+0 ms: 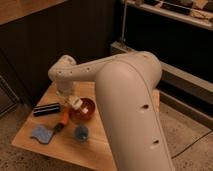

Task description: Place the bottle in the ceramic bowl

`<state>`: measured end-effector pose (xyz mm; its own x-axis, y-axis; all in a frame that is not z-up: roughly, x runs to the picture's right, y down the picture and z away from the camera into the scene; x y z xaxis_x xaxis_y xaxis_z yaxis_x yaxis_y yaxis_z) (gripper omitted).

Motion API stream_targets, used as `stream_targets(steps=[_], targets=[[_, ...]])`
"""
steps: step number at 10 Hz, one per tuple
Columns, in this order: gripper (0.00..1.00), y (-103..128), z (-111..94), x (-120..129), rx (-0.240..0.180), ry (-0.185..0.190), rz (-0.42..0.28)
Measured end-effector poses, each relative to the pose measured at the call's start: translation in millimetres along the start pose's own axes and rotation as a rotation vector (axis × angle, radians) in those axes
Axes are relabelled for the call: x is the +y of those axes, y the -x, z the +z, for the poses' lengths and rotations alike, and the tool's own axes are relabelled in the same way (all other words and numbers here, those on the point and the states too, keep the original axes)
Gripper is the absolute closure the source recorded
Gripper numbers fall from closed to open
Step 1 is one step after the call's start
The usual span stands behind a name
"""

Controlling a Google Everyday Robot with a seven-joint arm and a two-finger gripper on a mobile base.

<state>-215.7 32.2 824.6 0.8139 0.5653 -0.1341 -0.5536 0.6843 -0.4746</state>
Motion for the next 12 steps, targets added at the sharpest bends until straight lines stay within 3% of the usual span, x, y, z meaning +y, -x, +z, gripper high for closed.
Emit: stream_targets(steps=[7, 9, 12], targets=[[0.31, -24, 11, -8, -0.027, 0.04, 0.073], [0.2, -30, 14, -11, -0.024, 0.04, 0.084], [0.2, -33, 12, -18, -0.035, 0.028, 0.092]])
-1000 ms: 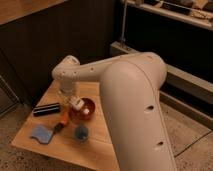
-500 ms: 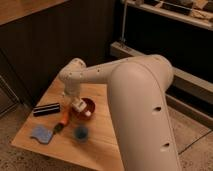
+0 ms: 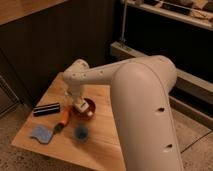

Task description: Place the bottle in the ceramic bowl

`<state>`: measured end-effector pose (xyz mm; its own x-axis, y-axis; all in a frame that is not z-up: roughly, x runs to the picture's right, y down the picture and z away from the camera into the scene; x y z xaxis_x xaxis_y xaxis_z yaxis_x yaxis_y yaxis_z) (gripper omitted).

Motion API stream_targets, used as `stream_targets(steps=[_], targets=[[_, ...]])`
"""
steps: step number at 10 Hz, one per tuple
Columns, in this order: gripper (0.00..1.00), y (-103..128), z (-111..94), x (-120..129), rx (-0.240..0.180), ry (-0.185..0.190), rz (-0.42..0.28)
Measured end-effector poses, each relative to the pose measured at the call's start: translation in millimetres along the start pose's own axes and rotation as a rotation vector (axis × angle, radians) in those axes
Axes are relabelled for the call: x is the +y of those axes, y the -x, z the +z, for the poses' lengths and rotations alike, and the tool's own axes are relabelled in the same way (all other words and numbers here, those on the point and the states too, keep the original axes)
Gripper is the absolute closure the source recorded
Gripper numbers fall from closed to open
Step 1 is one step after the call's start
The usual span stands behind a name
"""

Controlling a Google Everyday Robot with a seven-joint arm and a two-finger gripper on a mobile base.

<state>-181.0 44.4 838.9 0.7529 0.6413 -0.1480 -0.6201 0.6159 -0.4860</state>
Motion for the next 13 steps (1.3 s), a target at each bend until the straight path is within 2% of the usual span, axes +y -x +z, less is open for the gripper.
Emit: stream_targets(steps=[4, 6, 9, 11, 13], targets=[[0.2, 3, -3, -2, -0.018, 0.002, 0.021], [0.2, 9, -8, -4, -0.031, 0.009, 0.067], [0.2, 16, -27, -15, -0.045, 0.004, 0.181], [0.2, 23, -42, -19, -0.07, 0.026, 0.246], [0.2, 29, -55, -18, -0.094, 0.062, 0.274]])
